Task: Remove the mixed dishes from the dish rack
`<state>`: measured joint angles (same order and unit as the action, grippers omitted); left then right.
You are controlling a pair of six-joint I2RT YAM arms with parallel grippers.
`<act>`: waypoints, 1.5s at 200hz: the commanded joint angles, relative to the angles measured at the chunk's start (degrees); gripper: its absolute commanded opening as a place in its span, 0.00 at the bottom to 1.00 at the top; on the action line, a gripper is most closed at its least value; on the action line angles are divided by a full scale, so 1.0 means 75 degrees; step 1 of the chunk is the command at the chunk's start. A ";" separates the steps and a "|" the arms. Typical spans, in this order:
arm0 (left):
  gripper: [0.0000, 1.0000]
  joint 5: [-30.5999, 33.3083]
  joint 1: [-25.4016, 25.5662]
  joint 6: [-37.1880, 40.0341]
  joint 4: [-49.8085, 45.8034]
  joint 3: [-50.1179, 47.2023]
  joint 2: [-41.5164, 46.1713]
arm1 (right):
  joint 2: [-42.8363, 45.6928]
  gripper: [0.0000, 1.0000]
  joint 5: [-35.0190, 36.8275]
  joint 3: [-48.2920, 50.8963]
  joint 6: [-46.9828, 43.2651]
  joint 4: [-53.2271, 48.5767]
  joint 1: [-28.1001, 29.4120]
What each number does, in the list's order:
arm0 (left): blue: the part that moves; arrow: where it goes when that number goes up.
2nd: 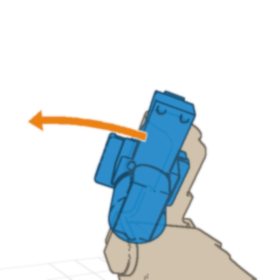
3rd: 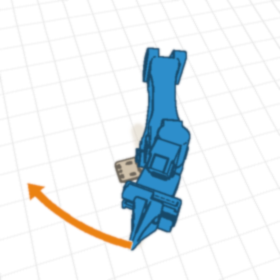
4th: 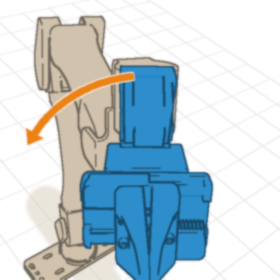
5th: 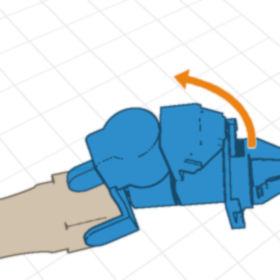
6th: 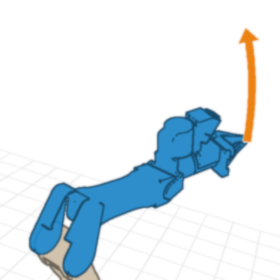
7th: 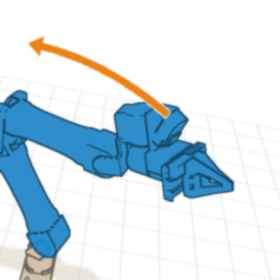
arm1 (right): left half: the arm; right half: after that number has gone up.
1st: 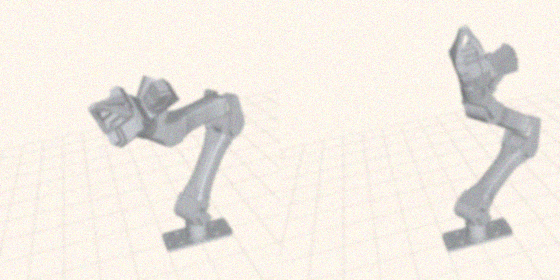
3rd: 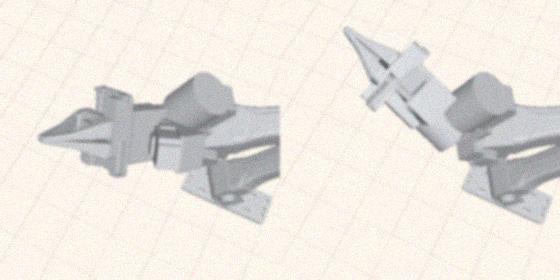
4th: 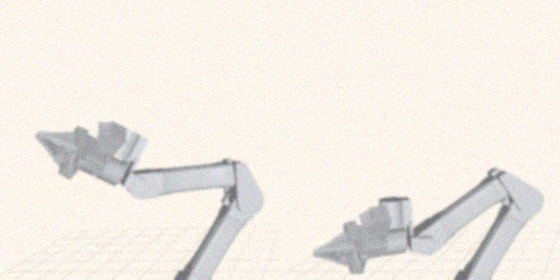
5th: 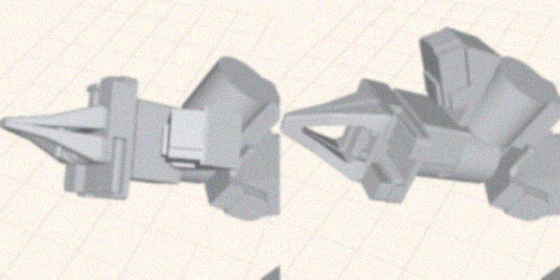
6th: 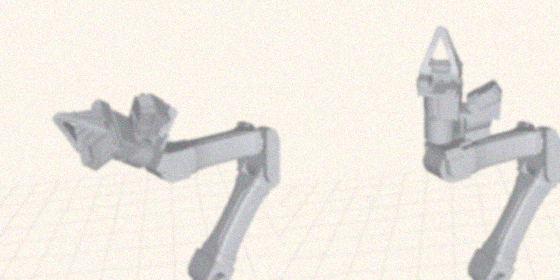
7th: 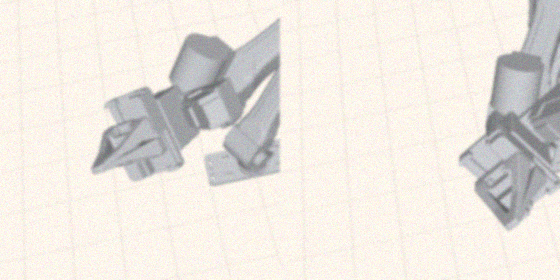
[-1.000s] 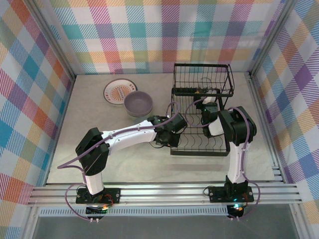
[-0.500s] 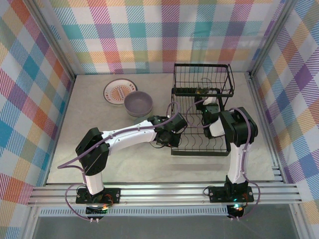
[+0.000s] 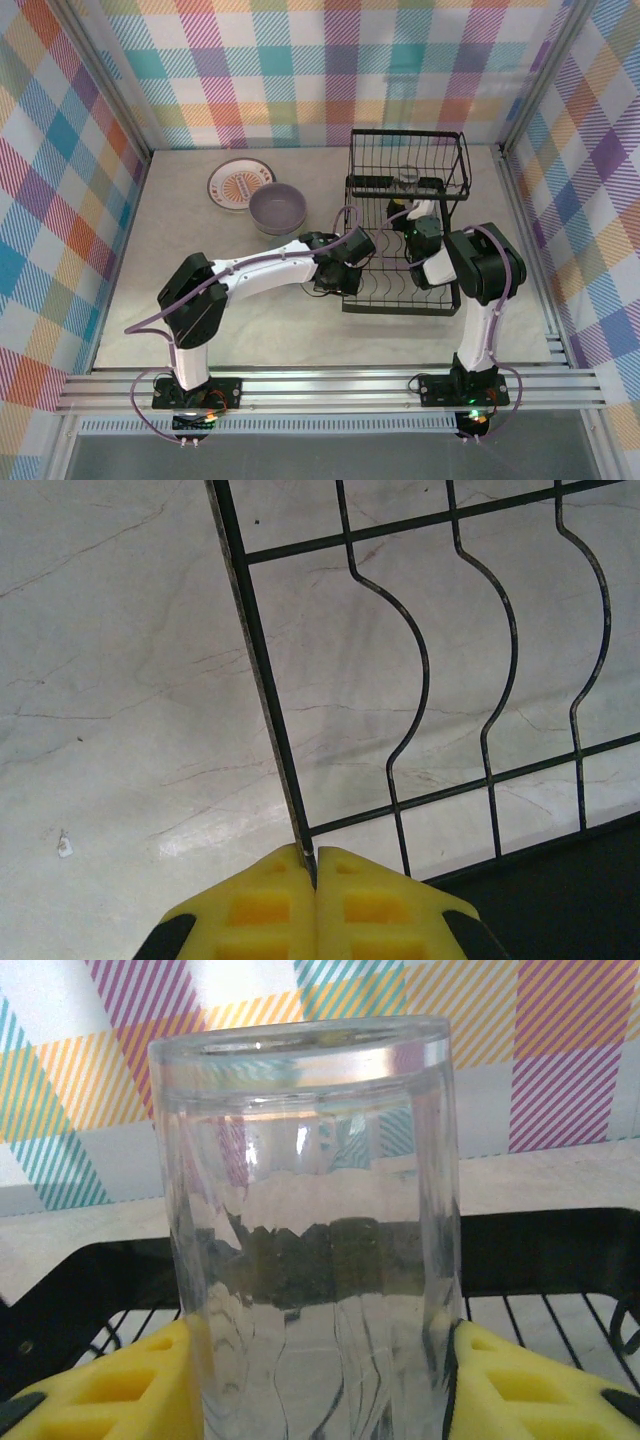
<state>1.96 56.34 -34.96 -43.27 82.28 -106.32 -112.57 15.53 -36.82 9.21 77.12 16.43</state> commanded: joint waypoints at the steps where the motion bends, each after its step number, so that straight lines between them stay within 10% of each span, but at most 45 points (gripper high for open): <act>1: 0.00 -0.0480 -0.0035 0.0200 0.0913 0.0177 0.0017 | 0.0358 0.22 -0.0078 0.0245 0.0298 0.0475 0.0096; 230: 0.00 -0.0499 -0.0748 0.0524 0.1851 0.0946 -0.0910 | 0.2655 0.18 0.0180 0.2579 0.0565 0.0463 0.0658; 300: 0.64 -0.0427 -0.0747 0.0835 0.2270 -0.0208 0.0524 | 0.3962 0.18 0.0115 0.2858 0.0729 -0.0709 0.0704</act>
<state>-1.50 51.18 -30.20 -29.47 83.24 -109.10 -87.15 16.03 -15.90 13.30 73.93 21.26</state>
